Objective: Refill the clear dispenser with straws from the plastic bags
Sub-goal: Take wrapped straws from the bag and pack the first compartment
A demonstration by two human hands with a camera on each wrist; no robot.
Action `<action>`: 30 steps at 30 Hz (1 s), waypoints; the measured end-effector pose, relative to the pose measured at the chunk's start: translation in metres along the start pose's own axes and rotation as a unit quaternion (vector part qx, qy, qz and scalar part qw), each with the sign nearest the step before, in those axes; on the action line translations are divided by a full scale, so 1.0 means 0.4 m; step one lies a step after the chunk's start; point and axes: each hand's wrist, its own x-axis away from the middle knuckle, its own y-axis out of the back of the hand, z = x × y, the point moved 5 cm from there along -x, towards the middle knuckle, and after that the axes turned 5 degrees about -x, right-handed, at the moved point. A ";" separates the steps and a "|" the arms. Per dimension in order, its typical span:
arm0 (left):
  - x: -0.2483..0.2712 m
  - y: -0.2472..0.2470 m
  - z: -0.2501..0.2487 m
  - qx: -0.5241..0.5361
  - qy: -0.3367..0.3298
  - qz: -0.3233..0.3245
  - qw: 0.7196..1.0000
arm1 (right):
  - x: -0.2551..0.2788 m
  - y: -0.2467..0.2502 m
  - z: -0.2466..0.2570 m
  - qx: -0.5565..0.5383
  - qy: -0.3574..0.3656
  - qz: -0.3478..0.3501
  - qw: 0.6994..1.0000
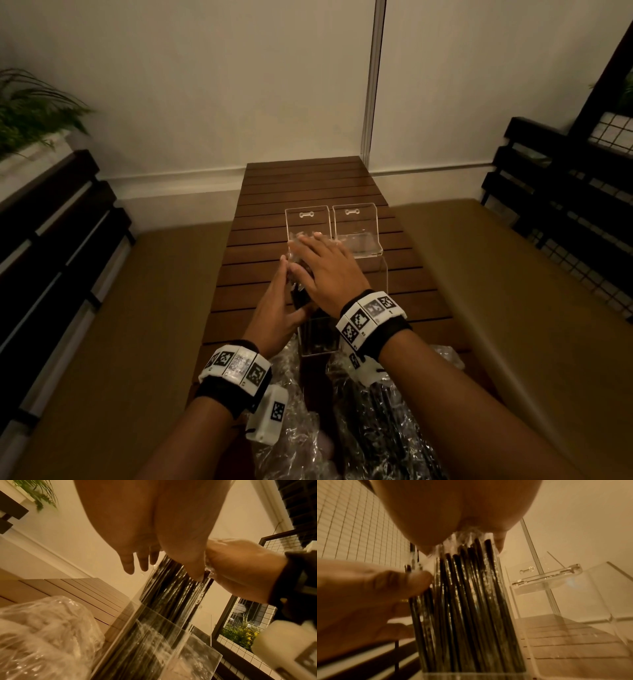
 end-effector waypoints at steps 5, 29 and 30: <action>0.057 0.022 0.031 -0.030 0.037 -0.057 0.997 | 0.067 0.102 -0.056 -0.155 -0.091 -0.145 0.973; 0.021 0.061 -0.048 -0.076 -0.013 -0.121 0.990 | -0.009 0.002 -0.005 0.029 -0.008 0.052 0.998; 0.020 0.061 -0.052 -0.073 -0.019 -0.118 0.990 | -0.009 0.001 -0.005 0.032 -0.009 0.057 0.998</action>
